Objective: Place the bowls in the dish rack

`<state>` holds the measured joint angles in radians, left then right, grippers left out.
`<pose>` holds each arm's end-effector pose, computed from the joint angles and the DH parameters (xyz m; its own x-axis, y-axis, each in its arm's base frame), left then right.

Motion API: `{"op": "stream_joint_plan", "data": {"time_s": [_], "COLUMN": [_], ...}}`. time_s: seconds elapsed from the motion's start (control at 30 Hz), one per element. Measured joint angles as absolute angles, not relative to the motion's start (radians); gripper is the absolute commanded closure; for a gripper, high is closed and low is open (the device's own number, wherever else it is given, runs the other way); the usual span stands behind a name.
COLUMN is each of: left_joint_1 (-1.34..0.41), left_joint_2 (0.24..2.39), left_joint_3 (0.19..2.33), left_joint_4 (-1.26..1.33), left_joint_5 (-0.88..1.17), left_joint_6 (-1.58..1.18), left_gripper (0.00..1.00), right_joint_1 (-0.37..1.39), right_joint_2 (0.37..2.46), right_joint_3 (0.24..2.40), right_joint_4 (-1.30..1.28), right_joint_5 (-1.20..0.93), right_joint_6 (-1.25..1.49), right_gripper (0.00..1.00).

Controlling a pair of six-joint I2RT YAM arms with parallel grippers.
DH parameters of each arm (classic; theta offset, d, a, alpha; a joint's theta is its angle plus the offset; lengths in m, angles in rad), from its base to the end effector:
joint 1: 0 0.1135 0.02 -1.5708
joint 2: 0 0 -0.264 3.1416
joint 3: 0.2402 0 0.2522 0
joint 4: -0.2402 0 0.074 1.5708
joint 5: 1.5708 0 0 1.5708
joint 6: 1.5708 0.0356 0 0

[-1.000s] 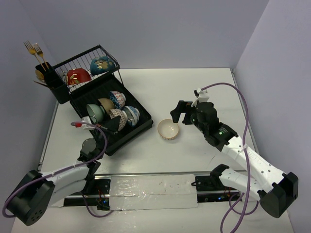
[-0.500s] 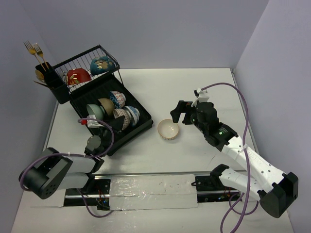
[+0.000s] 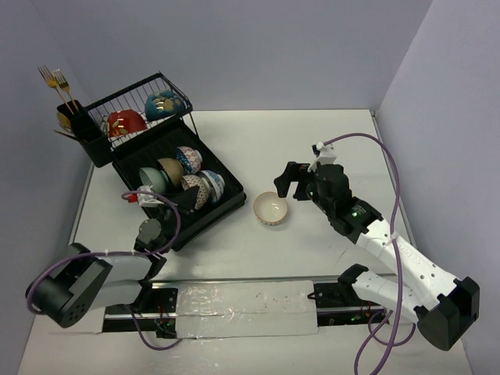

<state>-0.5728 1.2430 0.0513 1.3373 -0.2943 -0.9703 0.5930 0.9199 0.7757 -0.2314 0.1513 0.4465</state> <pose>0.1639 -0.0934 0.1738 -0.1601 -0.8363 -0.5244 0.2574 0.4775 -0.8401 0.1794 0.1144 0.3076 -0.4627 0.2029 -0.8630 -0.2621 0.8986 0.3518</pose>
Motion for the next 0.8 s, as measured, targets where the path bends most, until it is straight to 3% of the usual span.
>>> {"op": "stream_joint_plan", "data": {"time_s": [0.3, 0.8], "left_joint_1": [-0.573, -0.575], "left_joint_2": [1.045, 1.278], "left_joint_3": [0.041, 0.048], "left_joint_4": [1.183, 1.366], "left_joint_5": [-0.365, -0.311], "left_joint_6": [-1.010, -1.011], "left_gripper": [0.98, 1.00], "right_joint_1": [0.593, 0.593], "right_joint_2": [0.920, 0.921], "right_joint_3": [0.776, 0.776], "right_joint_4": [-0.231, -0.231], "right_joint_5": [0.150, 0.149], "right_joint_6": [0.447, 0.443], "right_gripper": [0.01, 0.01]}}
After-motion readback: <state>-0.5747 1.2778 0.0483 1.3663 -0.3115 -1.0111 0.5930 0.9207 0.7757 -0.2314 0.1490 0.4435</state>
